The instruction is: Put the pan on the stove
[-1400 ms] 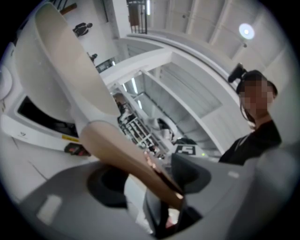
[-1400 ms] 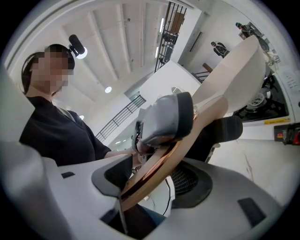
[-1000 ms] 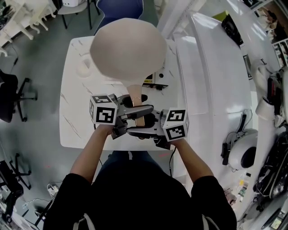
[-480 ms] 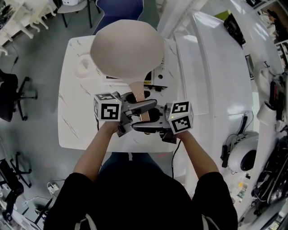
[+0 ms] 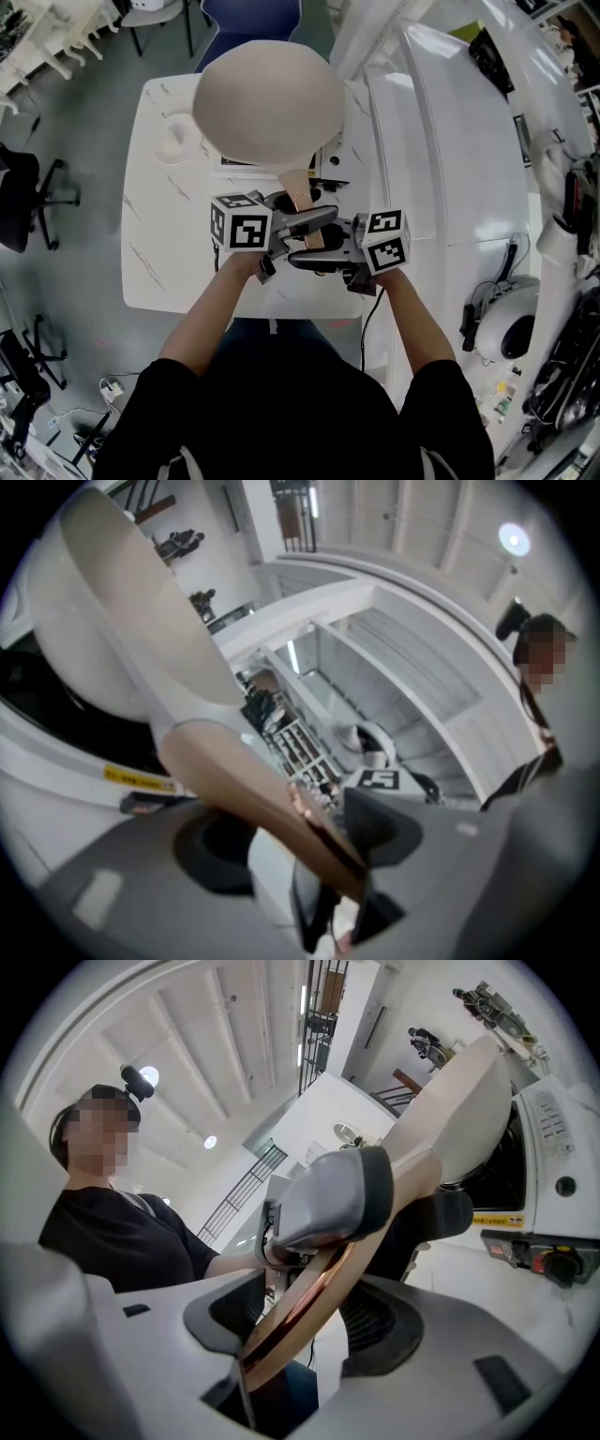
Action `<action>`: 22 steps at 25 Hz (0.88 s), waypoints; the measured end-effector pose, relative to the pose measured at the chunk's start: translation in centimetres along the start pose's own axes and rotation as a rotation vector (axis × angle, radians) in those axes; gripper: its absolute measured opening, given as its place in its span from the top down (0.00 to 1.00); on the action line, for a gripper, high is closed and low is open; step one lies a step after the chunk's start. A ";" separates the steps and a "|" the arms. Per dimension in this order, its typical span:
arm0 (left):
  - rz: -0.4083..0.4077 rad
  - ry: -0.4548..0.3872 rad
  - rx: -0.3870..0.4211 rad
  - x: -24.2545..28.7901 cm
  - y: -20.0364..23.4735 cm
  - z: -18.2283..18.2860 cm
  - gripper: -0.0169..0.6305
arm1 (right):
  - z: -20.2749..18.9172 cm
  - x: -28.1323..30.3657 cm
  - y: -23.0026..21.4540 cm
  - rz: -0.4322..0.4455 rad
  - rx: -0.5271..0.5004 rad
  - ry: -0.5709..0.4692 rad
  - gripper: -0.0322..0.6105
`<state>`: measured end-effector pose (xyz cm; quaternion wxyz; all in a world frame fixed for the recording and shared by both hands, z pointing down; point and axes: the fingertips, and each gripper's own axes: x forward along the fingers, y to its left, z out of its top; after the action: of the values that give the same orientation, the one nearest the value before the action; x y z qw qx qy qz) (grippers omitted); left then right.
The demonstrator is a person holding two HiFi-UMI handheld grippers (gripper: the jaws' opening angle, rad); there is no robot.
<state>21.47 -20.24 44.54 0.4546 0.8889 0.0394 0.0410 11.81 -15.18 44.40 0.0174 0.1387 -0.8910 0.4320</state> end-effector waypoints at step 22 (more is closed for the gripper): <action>0.122 -0.128 -0.107 -5.1 2.0 0.6 0.44 | 1.1 -6.3 -1.8 -0.262 0.091 -0.338 0.60</action>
<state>16.50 -22.46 45.57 0.4997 0.8649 -0.0462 0.0137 18.47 -15.63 44.09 -0.0822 0.3244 -0.8353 0.4363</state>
